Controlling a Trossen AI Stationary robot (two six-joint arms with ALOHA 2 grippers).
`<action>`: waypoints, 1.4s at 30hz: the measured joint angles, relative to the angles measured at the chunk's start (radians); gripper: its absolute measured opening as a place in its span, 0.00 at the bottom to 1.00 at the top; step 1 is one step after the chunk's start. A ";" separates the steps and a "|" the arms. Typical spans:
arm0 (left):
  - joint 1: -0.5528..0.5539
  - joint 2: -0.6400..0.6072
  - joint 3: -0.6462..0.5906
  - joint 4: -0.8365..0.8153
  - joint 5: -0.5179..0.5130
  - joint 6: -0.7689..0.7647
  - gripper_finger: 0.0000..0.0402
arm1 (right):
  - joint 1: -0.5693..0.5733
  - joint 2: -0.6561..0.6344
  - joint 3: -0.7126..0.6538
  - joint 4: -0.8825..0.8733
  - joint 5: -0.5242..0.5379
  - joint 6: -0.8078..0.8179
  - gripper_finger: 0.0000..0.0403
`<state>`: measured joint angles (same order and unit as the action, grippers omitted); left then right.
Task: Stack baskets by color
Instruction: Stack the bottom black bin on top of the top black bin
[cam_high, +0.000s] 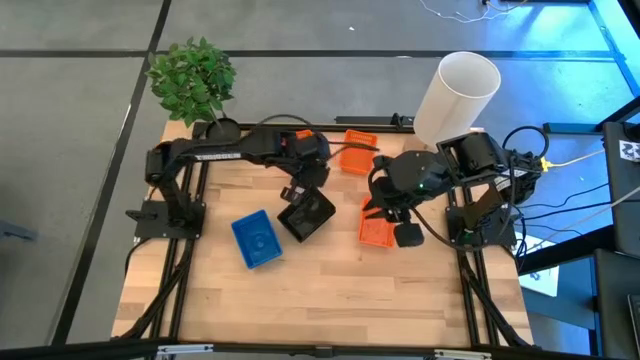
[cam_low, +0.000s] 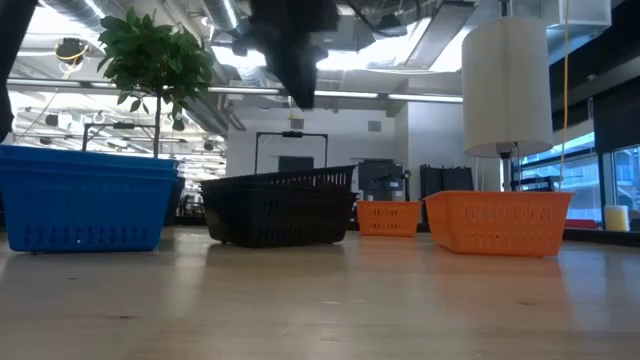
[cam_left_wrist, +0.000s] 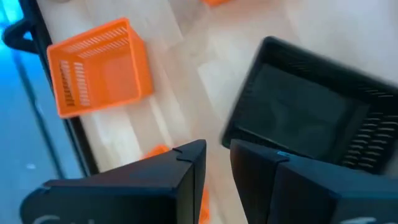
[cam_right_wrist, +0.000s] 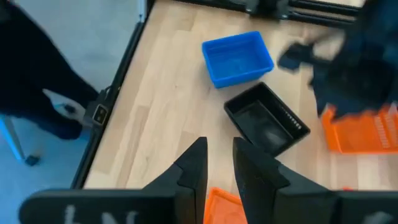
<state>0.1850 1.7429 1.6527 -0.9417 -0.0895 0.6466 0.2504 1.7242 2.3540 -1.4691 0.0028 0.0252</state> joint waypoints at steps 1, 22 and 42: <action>0.003 -0.021 0.000 -0.017 0.018 -0.028 0.17 | 0.000 0.002 -0.002 0.002 0.012 0.019 0.19; -0.129 -0.485 0.003 -0.216 0.007 -0.436 0.01 | -0.075 0.012 -0.428 0.336 0.145 0.073 0.02; -0.182 -0.656 0.000 -0.262 -0.106 -0.488 0.00 | -0.326 0.011 -1.015 0.969 0.094 -0.055 0.00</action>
<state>0.0032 1.0870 1.6531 -1.2037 -0.1953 0.1585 -0.0758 1.7355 1.3388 -0.4998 0.0972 -0.0294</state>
